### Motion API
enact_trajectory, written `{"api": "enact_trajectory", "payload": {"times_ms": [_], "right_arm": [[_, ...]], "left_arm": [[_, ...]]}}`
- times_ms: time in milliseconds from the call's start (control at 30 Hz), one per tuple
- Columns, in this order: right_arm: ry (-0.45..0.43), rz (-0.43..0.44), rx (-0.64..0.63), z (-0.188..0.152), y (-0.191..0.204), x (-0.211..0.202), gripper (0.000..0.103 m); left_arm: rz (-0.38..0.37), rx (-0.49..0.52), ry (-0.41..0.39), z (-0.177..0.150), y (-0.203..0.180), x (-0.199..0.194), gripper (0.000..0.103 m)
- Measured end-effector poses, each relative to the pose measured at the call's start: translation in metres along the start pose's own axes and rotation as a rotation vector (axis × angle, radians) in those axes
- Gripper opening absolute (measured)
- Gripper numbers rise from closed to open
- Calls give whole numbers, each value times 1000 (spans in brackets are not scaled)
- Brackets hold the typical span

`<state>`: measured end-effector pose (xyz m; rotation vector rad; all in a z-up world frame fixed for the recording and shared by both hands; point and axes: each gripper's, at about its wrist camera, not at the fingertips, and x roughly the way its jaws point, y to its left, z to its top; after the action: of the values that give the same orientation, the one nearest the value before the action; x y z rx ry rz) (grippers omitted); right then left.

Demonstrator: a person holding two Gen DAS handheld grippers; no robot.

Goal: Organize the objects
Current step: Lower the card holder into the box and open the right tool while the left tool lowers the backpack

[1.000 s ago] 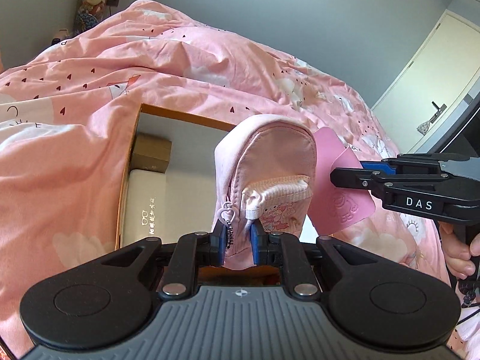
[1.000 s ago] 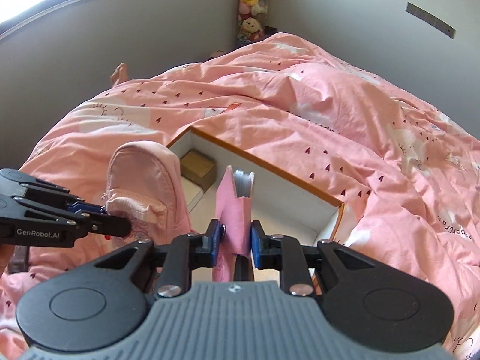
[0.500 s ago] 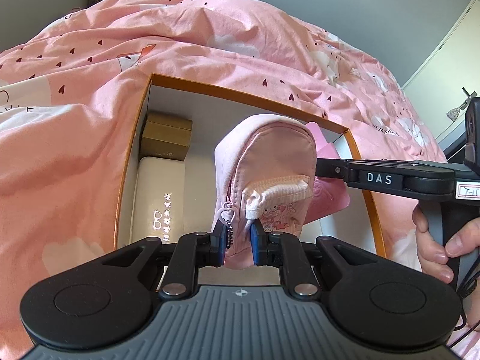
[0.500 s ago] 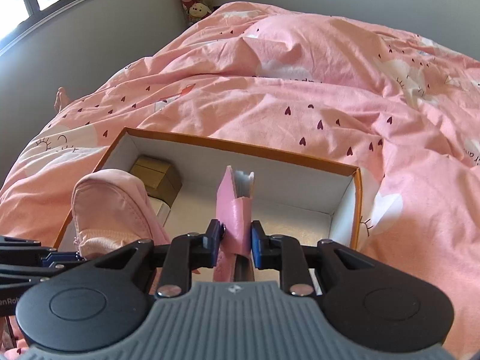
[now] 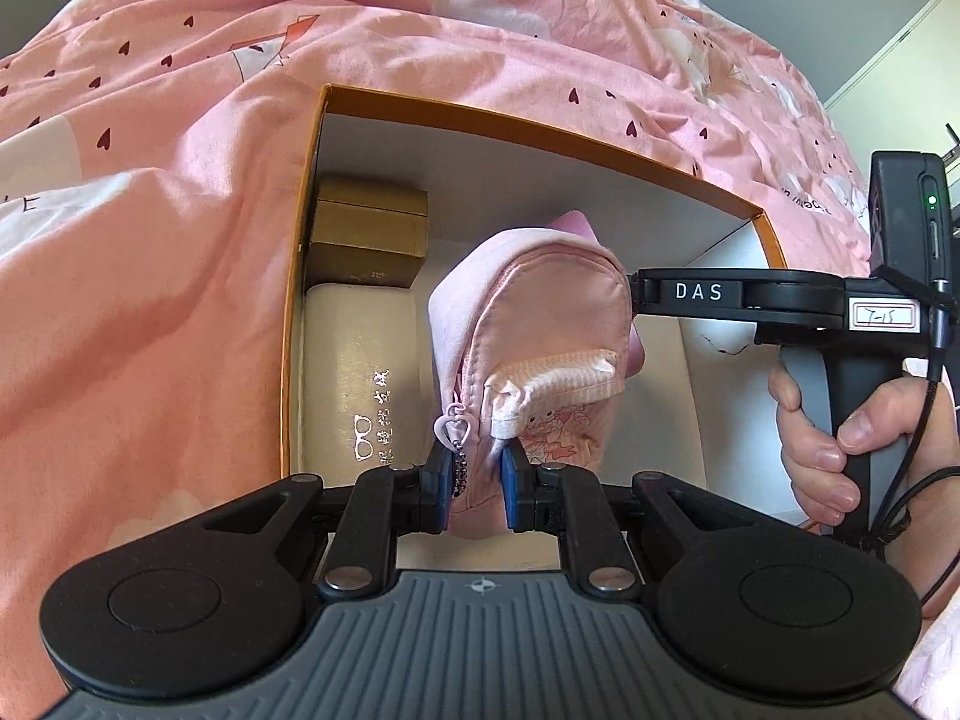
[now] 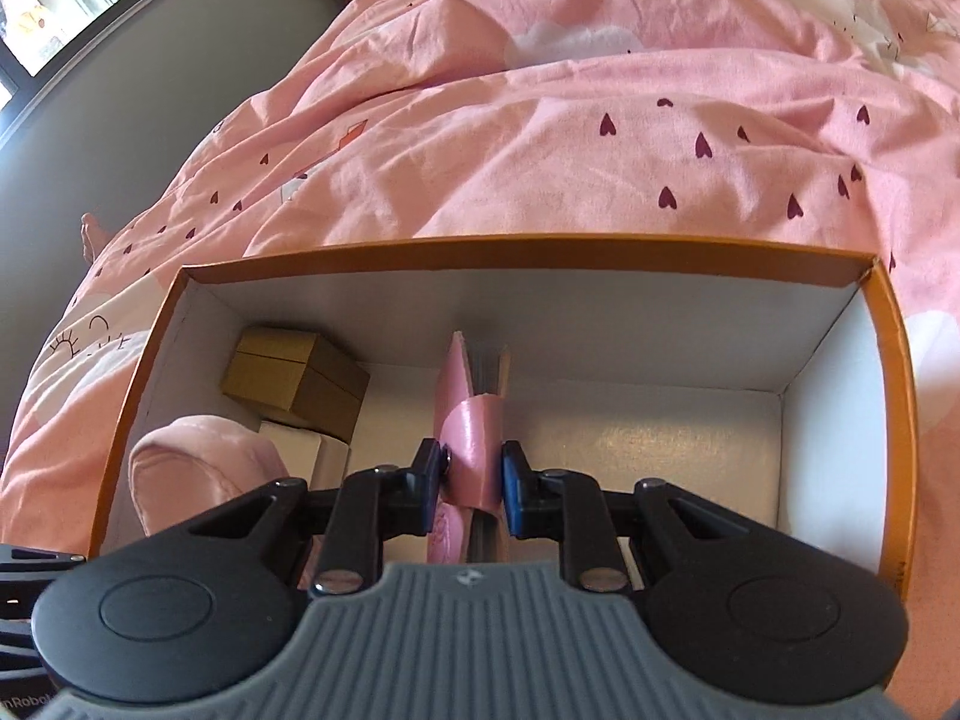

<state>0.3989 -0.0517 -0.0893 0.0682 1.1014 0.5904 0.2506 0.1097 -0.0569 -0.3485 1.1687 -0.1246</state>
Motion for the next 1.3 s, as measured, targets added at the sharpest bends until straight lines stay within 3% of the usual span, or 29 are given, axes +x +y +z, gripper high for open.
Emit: {"api": "enact_trajectory", "payload": {"times_ms": [367, 567, 833, 1167, 1300], "right_arm": [[95, -77, 48, 2, -27, 20, 32], [139, 23, 152, 2, -29, 37, 32], [109, 80, 222, 4, -10, 56, 32], [126, 122, 3, 4, 2, 35, 35], [145, 48, -85, -5, 1, 19, 17]], "left_arm": [[-21, 1, 25, 10, 3, -9, 18], [1, -8, 17, 15, 7, -21, 18], [70, 16, 27, 15, 3, -17, 18], [104, 50, 49, 16, -2, -6, 18], [40, 40, 75, 23, -6, 2, 18]]}}
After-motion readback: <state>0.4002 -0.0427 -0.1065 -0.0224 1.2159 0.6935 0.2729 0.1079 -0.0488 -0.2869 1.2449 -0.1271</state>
